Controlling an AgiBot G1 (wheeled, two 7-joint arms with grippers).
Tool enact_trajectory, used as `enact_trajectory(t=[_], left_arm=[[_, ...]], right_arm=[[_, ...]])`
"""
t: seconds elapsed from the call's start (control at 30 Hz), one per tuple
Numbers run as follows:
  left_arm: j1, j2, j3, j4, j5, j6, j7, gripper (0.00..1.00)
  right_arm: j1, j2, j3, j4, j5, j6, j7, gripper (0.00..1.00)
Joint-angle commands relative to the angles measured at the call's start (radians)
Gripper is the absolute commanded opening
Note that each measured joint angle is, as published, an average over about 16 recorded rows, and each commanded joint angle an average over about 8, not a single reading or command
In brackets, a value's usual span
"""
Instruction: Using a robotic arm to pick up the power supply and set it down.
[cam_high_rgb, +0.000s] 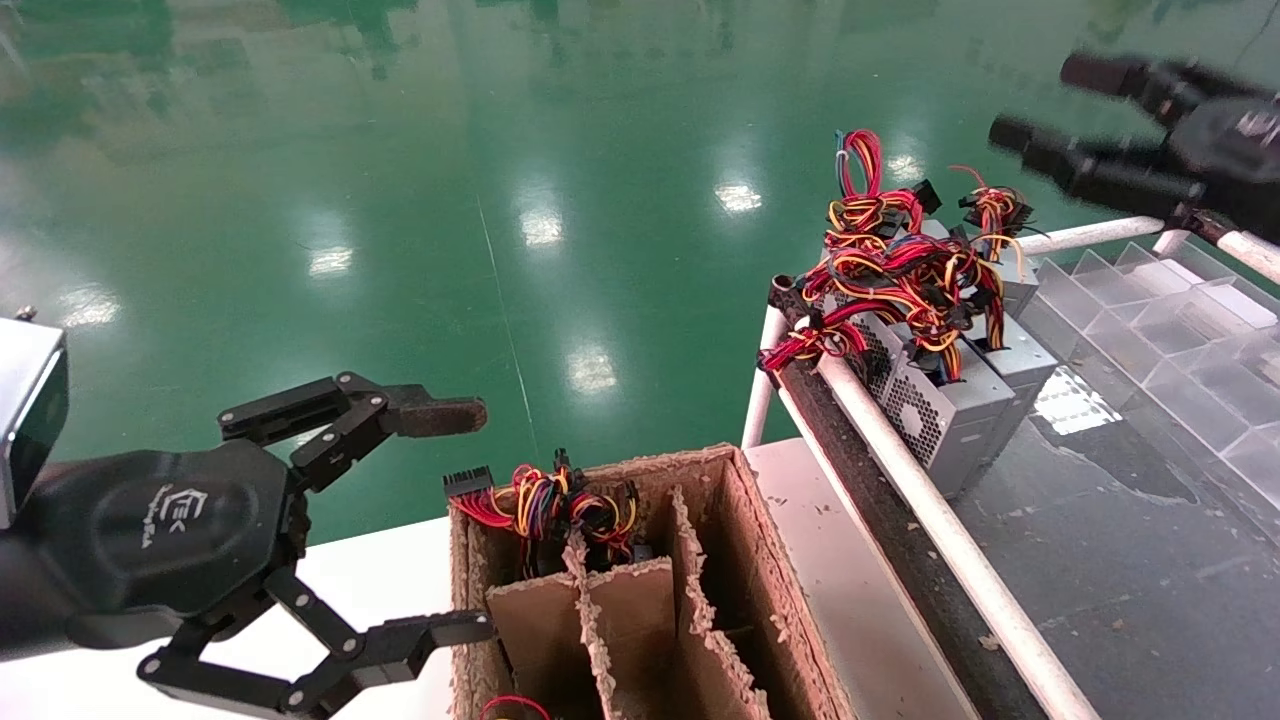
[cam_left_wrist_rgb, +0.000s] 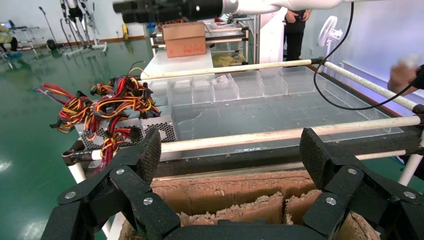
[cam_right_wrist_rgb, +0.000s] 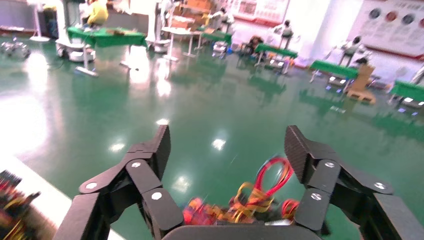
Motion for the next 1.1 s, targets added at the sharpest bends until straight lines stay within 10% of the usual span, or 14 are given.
enact_trajectory(t=[0.03,1.1], left_arm=[[0.0,0.0,0.0,0.0,0.0,0.0,0.0,1.0],[0.0,0.0,0.0,0.0,0.0,0.0,0.0,1.0]], right_arm=[[-0.02,0.006,0.002,0.034,0.014,0.0,0.015,1.0],[-0.407,0.11,0.02,0.689,0.244,0.003,0.289,1.0]])
